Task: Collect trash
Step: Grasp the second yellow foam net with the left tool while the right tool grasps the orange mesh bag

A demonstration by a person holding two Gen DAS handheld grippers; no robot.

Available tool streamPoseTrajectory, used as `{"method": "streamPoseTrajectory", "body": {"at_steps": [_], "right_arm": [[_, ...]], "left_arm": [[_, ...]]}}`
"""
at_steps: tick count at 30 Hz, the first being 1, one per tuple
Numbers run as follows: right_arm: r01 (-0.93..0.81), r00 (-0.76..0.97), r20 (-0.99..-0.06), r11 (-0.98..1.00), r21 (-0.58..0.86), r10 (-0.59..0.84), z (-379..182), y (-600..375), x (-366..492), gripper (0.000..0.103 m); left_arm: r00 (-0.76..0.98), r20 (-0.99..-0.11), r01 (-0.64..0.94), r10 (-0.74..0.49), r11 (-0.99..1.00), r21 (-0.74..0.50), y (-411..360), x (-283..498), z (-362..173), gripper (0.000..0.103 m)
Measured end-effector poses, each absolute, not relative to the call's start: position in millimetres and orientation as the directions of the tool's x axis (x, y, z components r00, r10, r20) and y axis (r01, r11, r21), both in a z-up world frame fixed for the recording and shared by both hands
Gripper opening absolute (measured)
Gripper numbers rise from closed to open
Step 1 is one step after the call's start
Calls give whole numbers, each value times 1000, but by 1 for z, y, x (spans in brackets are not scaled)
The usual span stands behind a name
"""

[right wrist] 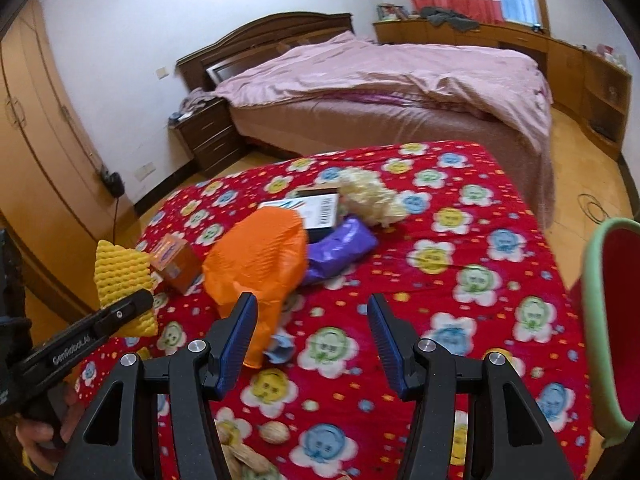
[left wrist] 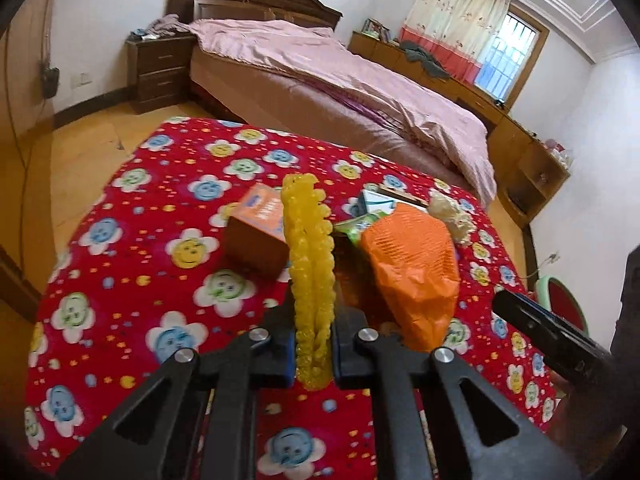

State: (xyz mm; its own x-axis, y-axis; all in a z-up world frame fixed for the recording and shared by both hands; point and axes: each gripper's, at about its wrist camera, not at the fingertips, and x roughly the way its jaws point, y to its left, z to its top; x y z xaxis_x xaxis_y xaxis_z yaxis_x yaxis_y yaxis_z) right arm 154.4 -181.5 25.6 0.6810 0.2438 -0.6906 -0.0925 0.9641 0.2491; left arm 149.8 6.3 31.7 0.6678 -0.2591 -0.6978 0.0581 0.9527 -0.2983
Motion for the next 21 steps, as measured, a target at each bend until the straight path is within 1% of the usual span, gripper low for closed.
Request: {"method": "streamPoseTrajectory", "body": {"at_steps": [5,19,20,21], "right_arm": [[-120,659,-703,960,254,268,17,-161,172,59],[-192,587,-766,964,182,261,-3,-114,215,59],[-196,585,-767,964,180,262,-4,-112,216,58],[-201,586,-765,963,180,266,-5,-111,216,56]], "left_arm": [[674,-699,40,-239,957,-289,16,144,30,12],[680,-692,15,-243,948,-318,32,139,24,12],[679,-692,14,-243,947,-320,32,139,24,12],[679,-692,14,-244,947,-321,33,138,24,12]]}}
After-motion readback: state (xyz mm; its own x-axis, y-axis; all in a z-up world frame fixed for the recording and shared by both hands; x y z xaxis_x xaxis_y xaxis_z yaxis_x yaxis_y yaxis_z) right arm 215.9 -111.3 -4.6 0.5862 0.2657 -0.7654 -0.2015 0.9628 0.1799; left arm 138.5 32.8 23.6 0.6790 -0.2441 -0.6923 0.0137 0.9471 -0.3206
